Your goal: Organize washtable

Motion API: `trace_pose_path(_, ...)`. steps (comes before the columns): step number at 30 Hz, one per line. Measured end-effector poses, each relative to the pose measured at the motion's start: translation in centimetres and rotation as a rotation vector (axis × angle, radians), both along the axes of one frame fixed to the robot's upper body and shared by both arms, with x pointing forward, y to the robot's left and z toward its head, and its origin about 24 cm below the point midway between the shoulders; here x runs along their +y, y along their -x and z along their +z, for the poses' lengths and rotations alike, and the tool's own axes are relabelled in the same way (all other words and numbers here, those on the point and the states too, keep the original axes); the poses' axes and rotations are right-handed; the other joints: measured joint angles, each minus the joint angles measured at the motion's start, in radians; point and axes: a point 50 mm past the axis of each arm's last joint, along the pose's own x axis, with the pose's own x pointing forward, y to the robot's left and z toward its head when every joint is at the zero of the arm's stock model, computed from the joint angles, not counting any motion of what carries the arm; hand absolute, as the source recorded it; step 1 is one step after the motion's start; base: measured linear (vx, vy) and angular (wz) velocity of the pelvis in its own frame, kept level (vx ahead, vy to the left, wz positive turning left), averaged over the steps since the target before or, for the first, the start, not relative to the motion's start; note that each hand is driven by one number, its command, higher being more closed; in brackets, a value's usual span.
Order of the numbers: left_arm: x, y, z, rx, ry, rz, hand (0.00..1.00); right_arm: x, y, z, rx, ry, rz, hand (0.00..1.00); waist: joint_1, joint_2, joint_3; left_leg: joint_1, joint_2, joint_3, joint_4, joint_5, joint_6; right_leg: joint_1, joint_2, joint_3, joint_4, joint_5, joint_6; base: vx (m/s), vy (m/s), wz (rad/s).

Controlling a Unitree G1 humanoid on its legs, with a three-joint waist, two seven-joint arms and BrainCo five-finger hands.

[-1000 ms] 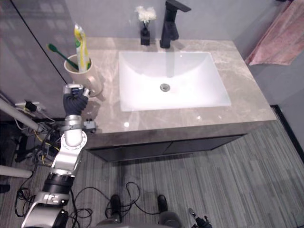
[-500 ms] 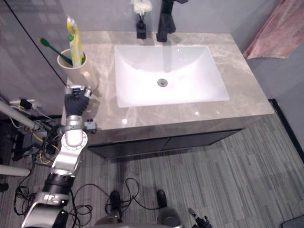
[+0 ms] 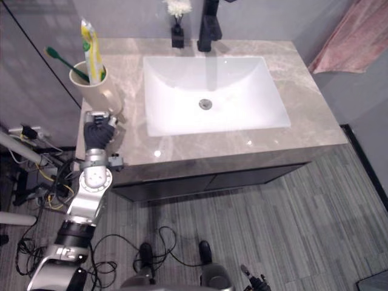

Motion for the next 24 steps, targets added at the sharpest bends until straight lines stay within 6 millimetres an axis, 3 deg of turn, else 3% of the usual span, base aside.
trace_pose_path(8, 0.04, -0.07, 0.07, 0.001, 0.002, 0.005, 1.0, -0.44, 0.02, 0.06, 0.001, 0.012, 0.003, 0.0, 0.0, 0.002, 0.002, -0.003, -0.006, 0.0, 0.0, 0.009, 0.004, -0.007, -0.005, 0.0, -0.003, -0.015, -0.016, 0.0, -0.001, -0.01)
trace_pose_path(24, 0.15, -0.26, 0.4, -0.015, 0.007, 0.012, 1.0, -0.34, -0.77, 0.17, -0.017, 0.012, 0.011, 0.0, 0.002, -0.001, 0.006, 0.003, -0.005, 0.0, 0.0, 0.009, 0.004, 0.007, -0.004, -0.005, -0.016, -0.011, -0.01, 0.03, -0.003, 0.01)
